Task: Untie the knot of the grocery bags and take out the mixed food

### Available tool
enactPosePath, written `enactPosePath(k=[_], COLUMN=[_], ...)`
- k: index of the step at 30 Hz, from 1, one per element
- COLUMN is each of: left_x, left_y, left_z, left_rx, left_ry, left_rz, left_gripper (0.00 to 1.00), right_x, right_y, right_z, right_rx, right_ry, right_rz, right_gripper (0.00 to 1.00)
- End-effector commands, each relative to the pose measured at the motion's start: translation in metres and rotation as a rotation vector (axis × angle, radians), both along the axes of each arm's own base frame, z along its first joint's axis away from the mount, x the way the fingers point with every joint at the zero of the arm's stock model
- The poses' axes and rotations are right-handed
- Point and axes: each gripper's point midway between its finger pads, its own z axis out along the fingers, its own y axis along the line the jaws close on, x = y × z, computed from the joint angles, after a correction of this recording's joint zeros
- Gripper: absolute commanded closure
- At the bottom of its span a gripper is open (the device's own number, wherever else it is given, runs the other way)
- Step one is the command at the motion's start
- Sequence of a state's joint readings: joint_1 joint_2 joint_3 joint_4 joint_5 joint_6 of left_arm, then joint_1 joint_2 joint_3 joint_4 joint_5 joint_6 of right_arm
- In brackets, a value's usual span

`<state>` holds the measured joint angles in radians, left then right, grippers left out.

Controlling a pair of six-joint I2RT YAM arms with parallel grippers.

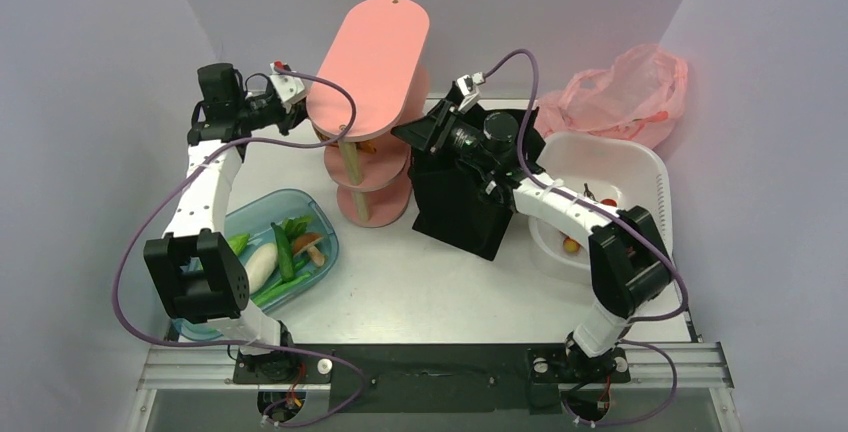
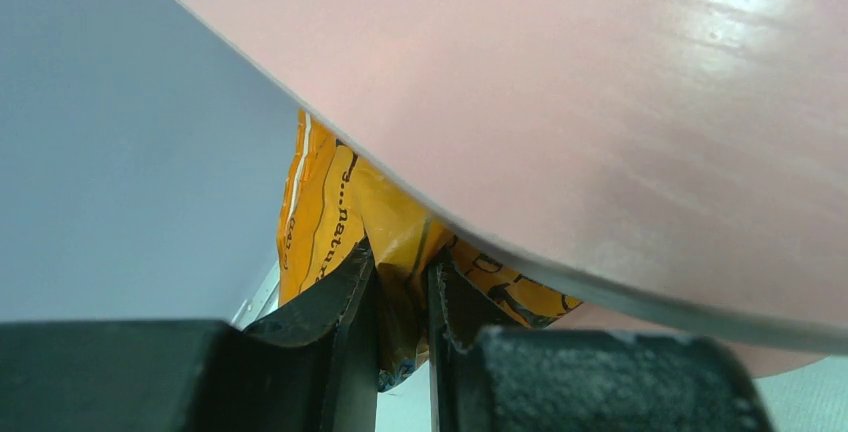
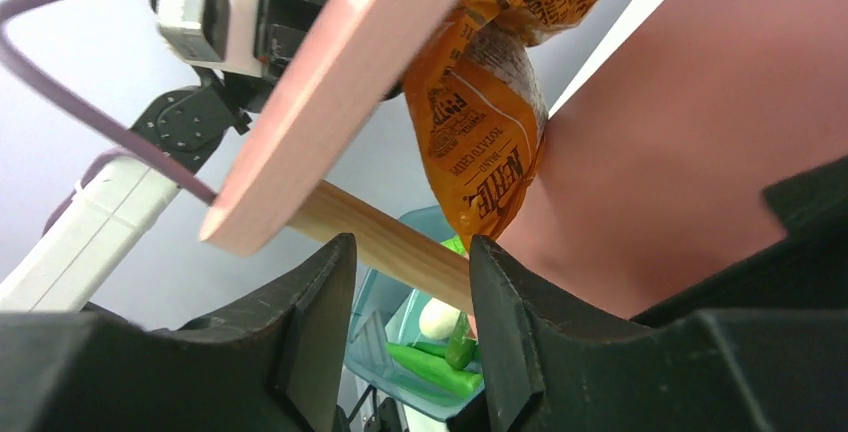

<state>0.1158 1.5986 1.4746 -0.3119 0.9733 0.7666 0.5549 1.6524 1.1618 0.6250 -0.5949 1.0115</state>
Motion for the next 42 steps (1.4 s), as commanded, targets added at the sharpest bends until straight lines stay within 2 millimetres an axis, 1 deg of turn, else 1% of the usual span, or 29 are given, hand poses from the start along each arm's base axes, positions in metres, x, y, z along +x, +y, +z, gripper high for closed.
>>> enactPosePath(k=[1, 2, 3, 4, 5, 6, 7, 8, 11, 12, 13, 16, 19, 22, 27, 31, 34, 37, 38, 39, 40, 41, 42], left_x=[0.0, 0.001, 0.0, 0.0, 0.0, 0.0, 0.001, 0.001, 0.002, 0.002, 0.001, 0.001, 0.001, -0.001, -0.001, -0.003, -0.002, -0.001, 0.0, 0.0, 0.0, 0.0, 0.0], left_y=[-0.018, -0.019, -0.02, -0.02, -0.021, -0.021, -0.021, -0.021, -0.022, -0.022, -0.023, -0.028, -0.032, -0.037, -0.041, -0.045, -0.045, -0.044, -0.044, -0.044, -0.044, -0.044, -0.044], left_z=[0.022, 0.023, 0.022, 0.021, 0.021, 0.021, 0.02, 0.02, 0.02, 0.02, 0.02, 0.019, 0.017, 0.013, 0.008, 0.007, 0.004, 0.002, 0.001, 0.002, 0.001, 0.001, 0.004], left_rx=[-0.027, -0.028, -0.028, -0.025, -0.023, -0.022, -0.022, -0.021, -0.02, -0.019, -0.019, -0.016, -0.01, -0.005, 0.007, 0.012, 0.018, 0.019, 0.019, 0.019, 0.019, 0.018, 0.013], left_ry=[-0.05, -0.058, -0.056, -0.057, -0.059, -0.061, -0.062, -0.061, -0.063, -0.064, -0.064, -0.065, -0.071, -0.066, -0.065, -0.066, -0.066, -0.061, -0.059, -0.06, -0.06, -0.06, -0.062], left_rz=[-0.059, -0.06, -0.062, -0.065, -0.067, -0.069, -0.07, -0.068, -0.071, -0.072, -0.074, -0.081, -0.086, -0.09, -0.089, -0.094, -0.087, -0.08, -0.08, -0.081, -0.082, -0.082, -0.074], left_gripper=[1.0, 1.0, 1.0, 1.0, 1.0, 1.0, 1.0, 1.0, 1.0, 1.0, 1.0, 1.0, 1.0, 1.0, 1.0, 0.99, 0.97, 0.97, 0.97, 0.97, 0.97, 0.94, 0.92], right_x=[0.01, 0.01, 0.01, 0.009, 0.01, 0.011, 0.012, 0.015, 0.02, 0.021, 0.022, 0.023, 0.02, 0.015, 0.015, 0.015, 0.013, 0.01, 0.007, 0.007, 0.007, 0.007, 0.008], right_y=[0.015, 0.02, 0.023, 0.029, 0.031, 0.036, 0.038, 0.04, 0.046, 0.048, 0.05, 0.059, 0.069, 0.073, 0.081, 0.083, 0.085, 0.088, 0.091, 0.092, 0.093, 0.093, 0.093], right_z=[0.014, 0.007, 0.01, 0.005, 0.009, 0.004, 0.008, 0.005, 0.01, 0.007, 0.01, 0.003, 0.003, 0.006, -0.002, -0.003, -0.001, 0.003, 0.003, 0.003, 0.002, 0.001, 0.0], right_rx=[0.044, 0.043, 0.052, 0.052, 0.061, 0.059, 0.068, 0.067, 0.079, 0.077, 0.08, 0.074, 0.095, 0.115, 0.101, 0.101, 0.097, 0.1, 0.098, 0.095, 0.091, 0.09, 0.092], right_ry=[-0.097, -0.086, -0.095, -0.086, -0.094, -0.087, -0.097, -0.091, -0.1, -0.097, -0.102, -0.092, -0.084, -0.083, -0.068, -0.079, -0.102, -0.116, -0.12, -0.122, -0.123, -0.12, -0.112], right_rz=[-0.002, 0.006, 0.008, 0.016, 0.016, 0.019, 0.015, 0.015, 0.012, 0.014, 0.015, 0.026, 0.043, 0.052, 0.058, 0.054, 0.058, 0.069, 0.078, 0.079, 0.078, 0.075, 0.073], right_gripper=[0.52, 0.49, 0.46, 0.44, 0.42, 0.41, 0.39, 0.38, 0.36, 0.36, 0.36, 0.36, 0.38, 0.4, 0.41, 0.48, 0.58, 0.61, 0.58, 0.57, 0.67, 0.73, 0.9])
